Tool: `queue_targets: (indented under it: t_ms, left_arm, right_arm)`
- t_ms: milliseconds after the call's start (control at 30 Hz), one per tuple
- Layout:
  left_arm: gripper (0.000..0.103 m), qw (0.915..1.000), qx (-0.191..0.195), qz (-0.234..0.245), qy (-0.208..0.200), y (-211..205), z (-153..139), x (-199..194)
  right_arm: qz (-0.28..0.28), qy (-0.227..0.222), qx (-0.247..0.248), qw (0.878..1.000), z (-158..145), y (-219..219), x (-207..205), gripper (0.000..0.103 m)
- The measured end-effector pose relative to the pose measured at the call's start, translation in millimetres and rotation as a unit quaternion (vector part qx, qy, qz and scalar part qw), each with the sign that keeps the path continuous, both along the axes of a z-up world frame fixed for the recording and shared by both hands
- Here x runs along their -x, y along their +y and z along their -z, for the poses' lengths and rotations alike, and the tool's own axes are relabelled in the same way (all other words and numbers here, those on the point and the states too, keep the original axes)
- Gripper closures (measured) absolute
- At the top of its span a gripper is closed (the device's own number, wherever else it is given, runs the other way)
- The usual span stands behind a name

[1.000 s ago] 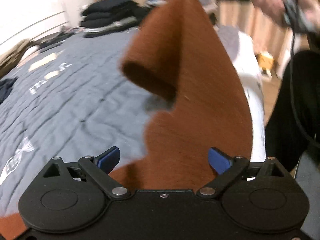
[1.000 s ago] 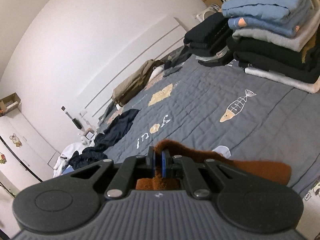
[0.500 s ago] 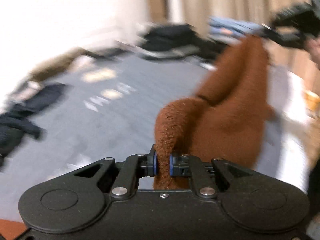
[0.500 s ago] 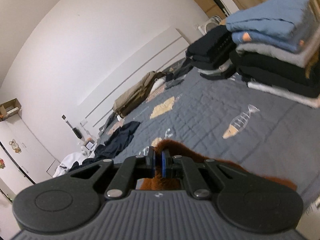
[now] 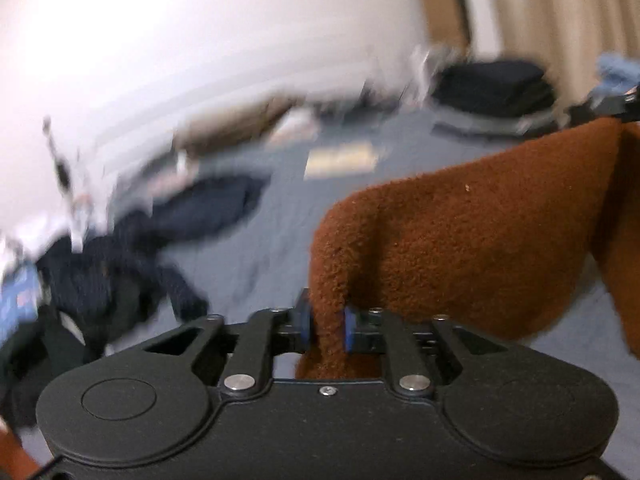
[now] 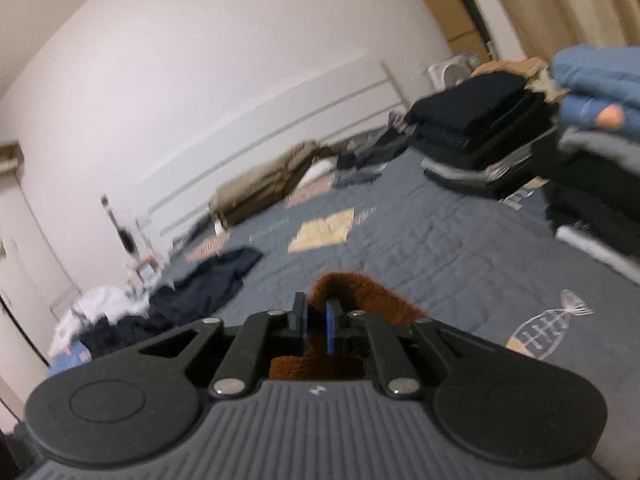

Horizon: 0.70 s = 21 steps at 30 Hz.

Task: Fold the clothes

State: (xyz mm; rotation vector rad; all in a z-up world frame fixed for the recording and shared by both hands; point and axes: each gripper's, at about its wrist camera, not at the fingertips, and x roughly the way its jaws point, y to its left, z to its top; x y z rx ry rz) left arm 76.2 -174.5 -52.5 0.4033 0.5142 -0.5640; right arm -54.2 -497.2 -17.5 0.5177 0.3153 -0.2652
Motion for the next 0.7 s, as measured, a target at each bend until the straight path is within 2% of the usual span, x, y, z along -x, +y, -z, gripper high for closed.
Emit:
queue_targets:
  t_ms: [33,67,100,133,167,233,333,467,633,700]
  left_arm:
    - [0.058,0.9997,-0.01,-0.013,0.02,-6,10,-6]
    - [0.047,0.9996,-0.009,-0.017,0.018,-7,16,-2]
    - [0.042,0.9997,-0.004,-0.02,0.01,-6,19,4]
    - [0.031,0.9998,0.004,-0.019,-0.003,-4,20,13]
    - [0.026,0.9997,0.013,-0.015,-0.013,-1,19,22]
    - [0.026,0.9993,0.037,-0.001,-0.013,7,14,36]
    - [0.025,0.9971,0.076,0.005,0.005,18,2,59]
    - [0.019,0.9908,0.131,0.008,0.033,33,-11,89]
    - [0.018,0.9754,0.204,0.022,0.08,45,-10,126]
    - [0.018,0.9733,0.206,0.043,0.092,41,-6,135]
  right_arm:
    - [-0.002,0.006,0.003,1.0,0,1,0,0.091]
    - [-0.004,0.012,0.005,1.0,1,2,2,0.089]
    - [-0.005,0.018,0.008,1.0,1,3,3,0.087]
    - [-0.007,0.024,0.01,1.0,2,5,4,0.082]
    - [-0.009,0.03,0.013,0.999,2,6,6,0.076]
    - [-0.013,0.042,0.018,0.999,3,8,8,0.067]
    - [-0.018,0.061,0.025,0.998,4,12,13,0.061]
    - [-0.028,0.089,0.034,0.995,3,16,19,0.057]
    - [-0.036,0.115,0.051,0.991,-9,22,47,0.055]
    - [-0.032,0.117,0.06,0.991,-10,25,64,0.054]
